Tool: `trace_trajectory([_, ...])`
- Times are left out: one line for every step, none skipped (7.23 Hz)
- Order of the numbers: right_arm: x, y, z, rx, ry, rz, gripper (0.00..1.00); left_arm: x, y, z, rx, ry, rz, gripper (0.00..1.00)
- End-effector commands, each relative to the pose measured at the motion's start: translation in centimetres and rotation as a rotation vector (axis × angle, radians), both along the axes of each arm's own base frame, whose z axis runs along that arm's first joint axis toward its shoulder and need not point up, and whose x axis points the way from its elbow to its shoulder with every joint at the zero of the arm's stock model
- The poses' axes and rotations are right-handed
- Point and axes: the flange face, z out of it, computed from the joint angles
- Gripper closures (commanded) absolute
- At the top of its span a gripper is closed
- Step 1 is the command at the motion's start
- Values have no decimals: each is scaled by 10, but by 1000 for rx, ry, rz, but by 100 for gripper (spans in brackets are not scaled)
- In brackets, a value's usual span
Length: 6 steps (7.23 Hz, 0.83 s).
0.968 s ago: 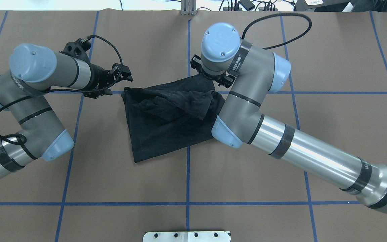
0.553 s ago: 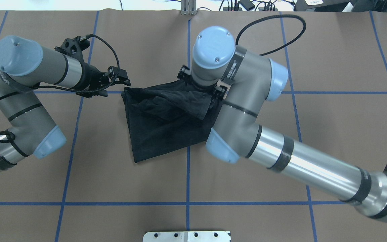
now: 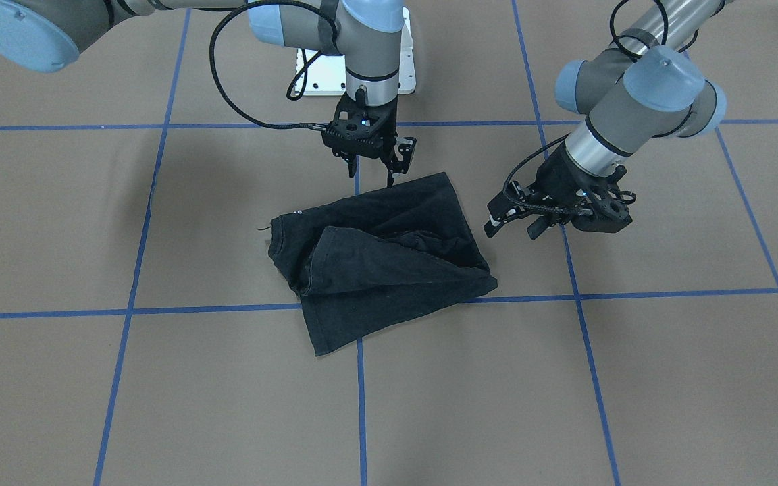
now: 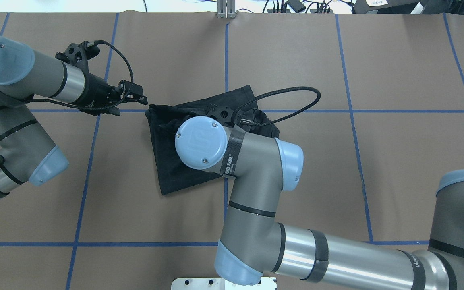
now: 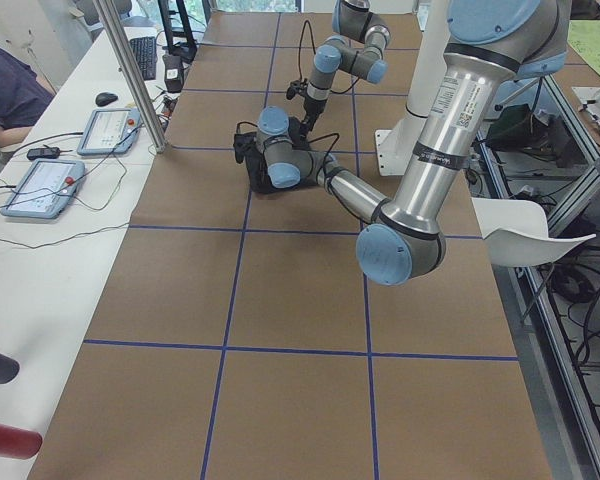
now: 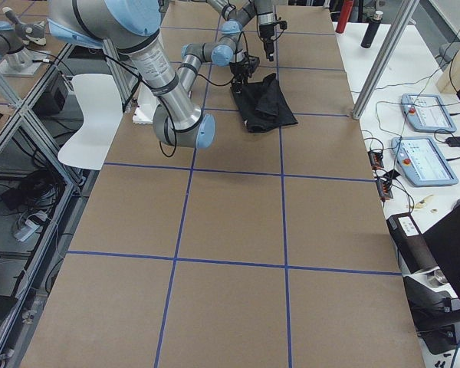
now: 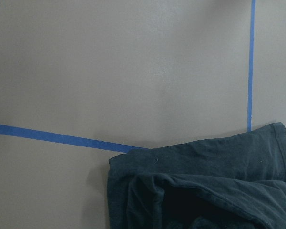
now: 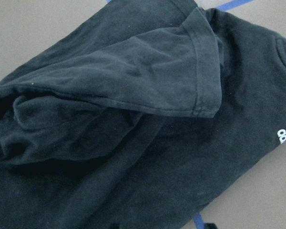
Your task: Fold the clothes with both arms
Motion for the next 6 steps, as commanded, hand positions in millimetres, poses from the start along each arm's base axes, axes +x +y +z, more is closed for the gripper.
trace_trajectory([-30,-24,6,42,32,48,100,-8,8,-1,8,8,3,0])
trace_trajectory([-37,-45,20,49,20,72,100,-9,10,-2,10,10,3,0])
trace_trajectory([-35,-67,26,68,0,88,100,-10,11,-3,13,12,3,0])
trace_trajectory([-29,-87,21,85,10,96,100,-11,12,-6,16,17,2,0])
trace_trajectory([-23,-124,16,107,47,104,100,-12,12,-5,15,16,2,0])
trace_trajectory([-10,-164,16,115,80,129,100,-12,13,-5,16,17,2,0])
